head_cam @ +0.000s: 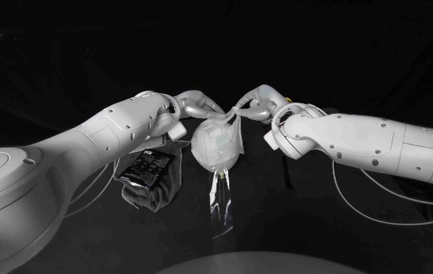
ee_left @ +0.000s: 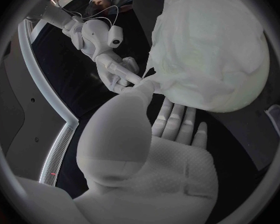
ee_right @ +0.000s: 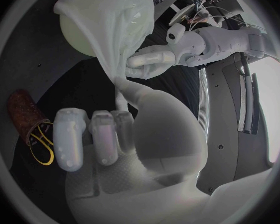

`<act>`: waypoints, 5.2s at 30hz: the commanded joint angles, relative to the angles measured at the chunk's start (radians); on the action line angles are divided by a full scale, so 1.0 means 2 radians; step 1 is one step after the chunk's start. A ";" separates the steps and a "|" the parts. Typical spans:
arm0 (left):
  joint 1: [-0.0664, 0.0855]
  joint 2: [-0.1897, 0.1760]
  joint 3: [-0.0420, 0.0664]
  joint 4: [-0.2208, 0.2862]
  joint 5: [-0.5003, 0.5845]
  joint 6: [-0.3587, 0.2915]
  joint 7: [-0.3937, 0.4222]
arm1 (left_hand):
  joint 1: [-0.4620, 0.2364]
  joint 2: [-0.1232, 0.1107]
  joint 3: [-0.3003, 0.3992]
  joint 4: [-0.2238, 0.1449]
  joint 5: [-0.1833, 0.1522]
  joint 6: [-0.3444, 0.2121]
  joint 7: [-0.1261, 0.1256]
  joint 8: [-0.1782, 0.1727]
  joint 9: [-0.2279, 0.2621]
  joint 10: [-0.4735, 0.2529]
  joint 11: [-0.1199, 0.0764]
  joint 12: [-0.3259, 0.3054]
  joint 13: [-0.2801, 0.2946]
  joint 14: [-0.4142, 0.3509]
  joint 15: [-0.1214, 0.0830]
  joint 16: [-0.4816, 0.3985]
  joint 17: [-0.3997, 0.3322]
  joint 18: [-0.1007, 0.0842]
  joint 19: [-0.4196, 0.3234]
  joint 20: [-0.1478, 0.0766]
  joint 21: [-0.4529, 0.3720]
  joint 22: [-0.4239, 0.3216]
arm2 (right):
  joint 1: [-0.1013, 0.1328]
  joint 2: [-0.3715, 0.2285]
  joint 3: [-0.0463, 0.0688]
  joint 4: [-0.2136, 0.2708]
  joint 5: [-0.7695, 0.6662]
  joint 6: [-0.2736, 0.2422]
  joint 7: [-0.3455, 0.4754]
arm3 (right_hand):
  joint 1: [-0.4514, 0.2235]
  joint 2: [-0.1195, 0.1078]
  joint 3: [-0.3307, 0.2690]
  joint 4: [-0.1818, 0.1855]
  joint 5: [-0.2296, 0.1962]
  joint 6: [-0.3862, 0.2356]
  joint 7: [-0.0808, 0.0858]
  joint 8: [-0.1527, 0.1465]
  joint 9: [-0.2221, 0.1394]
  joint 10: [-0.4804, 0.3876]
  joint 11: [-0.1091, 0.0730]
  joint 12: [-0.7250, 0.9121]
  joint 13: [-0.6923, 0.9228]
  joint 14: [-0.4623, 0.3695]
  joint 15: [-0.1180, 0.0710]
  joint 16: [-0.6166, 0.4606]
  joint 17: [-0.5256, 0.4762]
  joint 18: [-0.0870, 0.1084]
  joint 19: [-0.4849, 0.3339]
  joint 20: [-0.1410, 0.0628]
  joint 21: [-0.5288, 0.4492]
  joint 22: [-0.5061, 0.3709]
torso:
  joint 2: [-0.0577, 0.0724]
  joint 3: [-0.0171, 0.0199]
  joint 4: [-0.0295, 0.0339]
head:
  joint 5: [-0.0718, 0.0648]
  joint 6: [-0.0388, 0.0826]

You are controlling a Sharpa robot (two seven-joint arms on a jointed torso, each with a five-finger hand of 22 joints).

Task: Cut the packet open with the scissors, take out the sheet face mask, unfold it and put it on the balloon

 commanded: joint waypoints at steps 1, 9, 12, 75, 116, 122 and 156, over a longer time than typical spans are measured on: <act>0.000 0.003 0.000 0.001 0.018 0.028 -0.001 | 0.008 0.002 0.001 -0.005 0.002 -0.002 0.023 0.001 0.001 0.001 -0.007 0.001 0.001 -0.003 0.002 -0.003 0.000 -0.003 -0.003 -0.001 -0.002 -0.001 | 0.000 -0.002 0.001 0.005 0.000 -0.004 0.008 | -0.006 -0.001 0.002 0.000 0.001 0.004 0.001 0.001 0.000 0.053 -0.004 0.003 0.132 0.053 -0.004 0.002 0.132 -0.005 0.035 0.001 0.001 0.119 | 0.000 0.0000 0.0002 | 0.000 0.000; 0.000 0.005 0.000 -0.003 0.045 0.033 0.003 | 0.044 0.030 0.029 -0.020 0.002 0.007 0.009 0.009 0.005 0.043 -0.024 0.016 0.005 0.015 -0.002 0.002 0.005 -0.003 -0.006 0.000 -0.003 -0.001 | 0.000 -0.004 0.001 0.006 0.000 -0.004 0.007 | -0.006 -0.001 0.003 0.000 0.001 0.004 0.001 0.002 0.001 0.053 -0.004 0.003 0.132 0.053 -0.004 0.002 0.132 -0.005 0.035 0.001 0.001 0.119 | 0.000 0.0001 0.0004 | -0.001 0.001; 0.000 0.005 0.000 -0.006 0.052 0.032 0.006 | 0.064 0.036 0.050 -0.030 0.002 0.012 0.005 0.012 0.006 0.066 -0.030 0.022 0.006 0.036 -0.007 0.010 0.012 -0.003 -0.007 0.000 -0.003 -0.001 | 0.000 -0.005 0.001 0.007 0.000 -0.005 0.007 | -0.006 -0.001 0.003 0.000 0.001 0.004 0.001 0.002 0.001 0.053 -0.004 0.003 0.132 0.053 -0.004 0.002 0.132 -0.005 0.035 0.001 0.001 0.119 | 0.000 0.0001 0.0003 | -0.001 0.000; -0.003 0.000 0.000 -0.024 -0.030 -0.106 0.046 | 0.039 -0.008 0.111 -0.141 0.003 0.074 -0.003 0.037 0.016 0.169 -0.055 0.112 0.076 0.131 -0.060 0.187 0.126 0.011 0.283 -0.005 0.129 0.071 | -0.001 -0.006 0.000 0.002 0.003 -0.013 0.002 | -0.008 -0.001 0.005 -0.001 0.001 0.004 0.000 0.002 0.001 0.053 -0.004 0.003 0.132 0.053 -0.004 0.002 0.132 -0.005 0.036 0.000 0.002 0.119 | 0.000 0.0003 0.0000 | -0.001 -0.003; -0.011 -0.069 0.003 0.052 -0.054 -0.097 0.046 | -0.067 -0.022 0.068 -0.026 0.002 0.089 -0.005 0.055 0.027 0.053 -0.028 0.048 0.052 0.044 -0.035 0.194 0.136 -0.020 0.239 -0.005 0.115 0.062 | -0.003 -0.001 0.000 -0.013 0.018 0.004 -0.008 | -0.012 -0.004 0.007 -0.002 0.001 0.002 0.001 0.001 0.002 0.053 -0.004 0.003 0.132 0.053 -0.004 0.002 0.132 -0.003 0.032 0.000 -0.006 0.117 | 0.000 0.0001 0.0009 | -0.004 -0.002; -0.011 -0.072 0.003 0.065 -0.071 -0.116 0.049 | -0.068 -0.037 0.047 -0.016 0.003 0.077 -0.006 0.047 0.023 0.034 -0.016 0.055 0.056 0.023 -0.025 0.201 0.139 -0.019 0.227 -0.005 0.104 0.055 | -0.004 -0.001 0.000 -0.011 0.018 0.004 -0.008 | -0.012 -0.004 0.007 -0.002 0.001 0.002 0.001 0.001 0.002 0.053 -0.004 0.003 0.132 0.053 -0.004 0.002 0.132 -0.003 0.031 0.000 -0.006 0.117 | 0.000 0.0005 0.0003 | -0.003 -0.001; -0.012 -0.068 0.003 0.092 -0.141 -0.153 0.050 | -0.008 -0.033 0.018 -0.015 0.003 0.100 -0.005 0.053 0.019 0.017 -0.029 0.128 0.089 0.020 -0.034 0.250 0.150 0.009 0.235 -0.004 0.098 0.047 | -0.005 -0.002 0.000 -0.008 0.017 0.001 -0.009 | -0.012 -0.003 0.008 -0.003 0.001 0.002 0.001 0.001 0.002 0.053 -0.004 0.003 0.132 0.053 -0.004 0.002 0.132 -0.004 0.032 0.000 -0.005 0.117 | 0.000 0.0002 0.0001 | -0.005 -0.003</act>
